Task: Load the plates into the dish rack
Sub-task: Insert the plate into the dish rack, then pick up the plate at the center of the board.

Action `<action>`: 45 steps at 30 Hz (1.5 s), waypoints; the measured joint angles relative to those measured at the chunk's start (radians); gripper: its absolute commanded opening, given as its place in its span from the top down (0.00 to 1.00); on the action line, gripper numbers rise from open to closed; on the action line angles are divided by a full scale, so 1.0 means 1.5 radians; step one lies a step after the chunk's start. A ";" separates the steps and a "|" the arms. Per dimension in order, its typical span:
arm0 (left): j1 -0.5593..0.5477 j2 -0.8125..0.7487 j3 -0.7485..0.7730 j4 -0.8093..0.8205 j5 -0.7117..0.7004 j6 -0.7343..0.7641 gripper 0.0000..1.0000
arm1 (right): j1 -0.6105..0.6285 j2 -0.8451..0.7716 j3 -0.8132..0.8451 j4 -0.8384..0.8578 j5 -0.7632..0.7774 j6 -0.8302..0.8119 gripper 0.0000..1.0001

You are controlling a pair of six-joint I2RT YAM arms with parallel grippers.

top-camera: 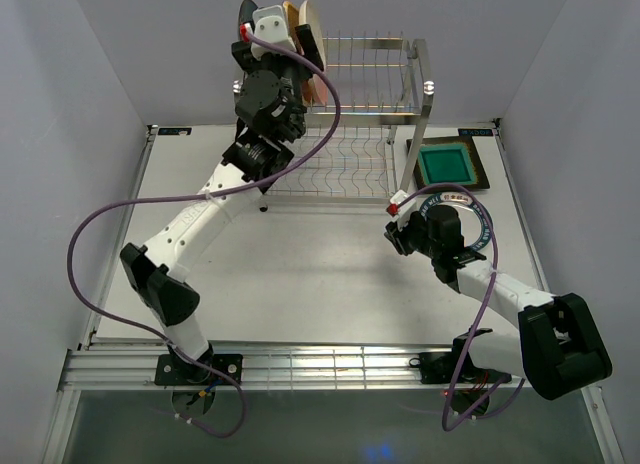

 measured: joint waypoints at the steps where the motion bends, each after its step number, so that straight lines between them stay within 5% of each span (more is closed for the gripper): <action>1: -0.006 -0.017 -0.012 0.001 -0.006 0.000 0.14 | -0.001 0.002 0.001 0.000 -0.001 0.000 0.63; 4: -0.032 -0.079 -0.073 0.002 -0.026 -0.011 0.11 | -0.006 0.012 0.008 -0.004 -0.002 0.002 0.63; 10: -0.060 -0.295 -0.359 0.012 0.007 -0.135 0.10 | -0.020 0.043 0.037 -0.025 0.007 0.007 0.60; 14: -0.059 -0.402 -0.514 0.011 0.051 -0.218 0.10 | -0.025 0.044 0.042 -0.039 0.026 -0.002 0.43; 27: -0.075 -0.479 -0.879 0.035 0.205 -0.418 0.09 | -0.022 -0.007 0.038 -0.044 0.161 -0.058 0.33; 39: -0.095 -0.601 -1.052 0.140 0.277 -0.463 0.09 | 0.008 0.104 0.011 -0.015 0.335 -0.114 0.28; 45: -0.095 -0.617 -1.076 0.153 0.277 -0.463 0.09 | 0.023 0.179 0.032 0.000 0.413 -0.129 0.36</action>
